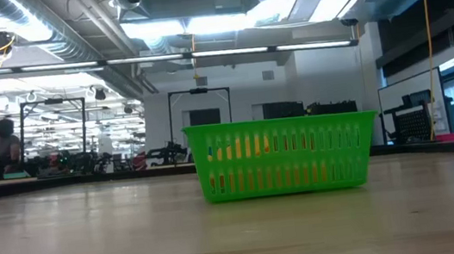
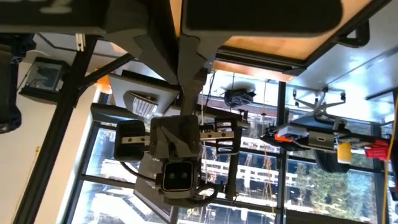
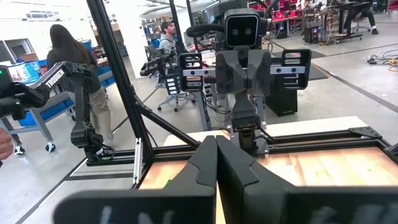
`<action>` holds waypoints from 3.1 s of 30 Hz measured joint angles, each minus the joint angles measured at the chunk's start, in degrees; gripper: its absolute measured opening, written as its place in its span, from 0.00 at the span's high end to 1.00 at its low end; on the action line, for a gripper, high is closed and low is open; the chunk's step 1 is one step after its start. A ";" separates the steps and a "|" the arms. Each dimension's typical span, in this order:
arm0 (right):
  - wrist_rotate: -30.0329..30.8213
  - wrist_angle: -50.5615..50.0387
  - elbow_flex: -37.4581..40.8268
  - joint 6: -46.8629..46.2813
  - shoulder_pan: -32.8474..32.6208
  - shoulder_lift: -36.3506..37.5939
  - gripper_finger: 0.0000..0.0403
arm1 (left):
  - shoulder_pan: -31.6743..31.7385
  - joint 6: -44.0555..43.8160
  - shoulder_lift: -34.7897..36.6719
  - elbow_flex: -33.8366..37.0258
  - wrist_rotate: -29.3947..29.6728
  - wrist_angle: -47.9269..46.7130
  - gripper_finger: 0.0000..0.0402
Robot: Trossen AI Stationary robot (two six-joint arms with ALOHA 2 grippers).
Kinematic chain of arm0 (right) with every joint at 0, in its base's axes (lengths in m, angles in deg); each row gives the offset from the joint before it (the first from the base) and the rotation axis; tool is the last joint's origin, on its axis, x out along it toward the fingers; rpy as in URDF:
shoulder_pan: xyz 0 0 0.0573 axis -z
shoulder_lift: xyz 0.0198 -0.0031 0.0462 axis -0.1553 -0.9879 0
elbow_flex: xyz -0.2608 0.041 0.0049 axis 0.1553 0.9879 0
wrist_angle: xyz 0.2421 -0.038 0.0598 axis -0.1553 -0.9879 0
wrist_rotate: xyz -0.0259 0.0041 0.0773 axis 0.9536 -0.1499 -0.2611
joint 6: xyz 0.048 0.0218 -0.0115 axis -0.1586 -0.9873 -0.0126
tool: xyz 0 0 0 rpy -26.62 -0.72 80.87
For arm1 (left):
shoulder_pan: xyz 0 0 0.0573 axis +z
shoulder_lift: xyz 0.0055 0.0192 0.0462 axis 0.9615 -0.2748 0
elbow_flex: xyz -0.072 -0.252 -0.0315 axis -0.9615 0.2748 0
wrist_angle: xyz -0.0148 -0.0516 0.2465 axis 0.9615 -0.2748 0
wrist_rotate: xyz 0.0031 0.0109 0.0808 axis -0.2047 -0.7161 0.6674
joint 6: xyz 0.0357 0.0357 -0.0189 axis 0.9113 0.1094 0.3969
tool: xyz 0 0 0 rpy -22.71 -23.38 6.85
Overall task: Sort & place blocks by color
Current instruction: Put the green game piece into the blue basket
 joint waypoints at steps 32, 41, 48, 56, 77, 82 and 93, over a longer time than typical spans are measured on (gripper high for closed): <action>0.09 -0.02 0.00 0.15 0.01 0.00 1.00 | 0.00 2.64 0.00 0.00 0.66 0.00 0.83; 0.11 -0.02 0.00 -0.01 0.02 0.00 1.00 | 0.00 2.49 0.00 -0.02 1.99 -0.02 0.59; 0.12 -0.02 0.00 -0.02 0.01 0.00 1.00 | -0.01 2.36 0.00 -0.21 1.83 -0.25 0.55; 0.13 -0.06 0.00 0.06 0.01 0.00 1.00 | -5.51 0.85 -1.76 -17.27 4.99 -39.53 0.56; 0.16 -4.07 0.00 0.39 0.00 0.00 1.00 | -42.67 -92.16 -16.95 -21.70 1.78 -93.76 0.56; 0.15 -4.83 0.00 1.02 0.02 0.00 1.00 | -48.46 -105.83 -22.62 -21.55 0.40 -92.38 0.56; 0.15 -5.57 0.00 1.93 0.00 0.00 1.00 | -52.52 -115.82 -32.57 -21.55 0.17 -83.72 0.56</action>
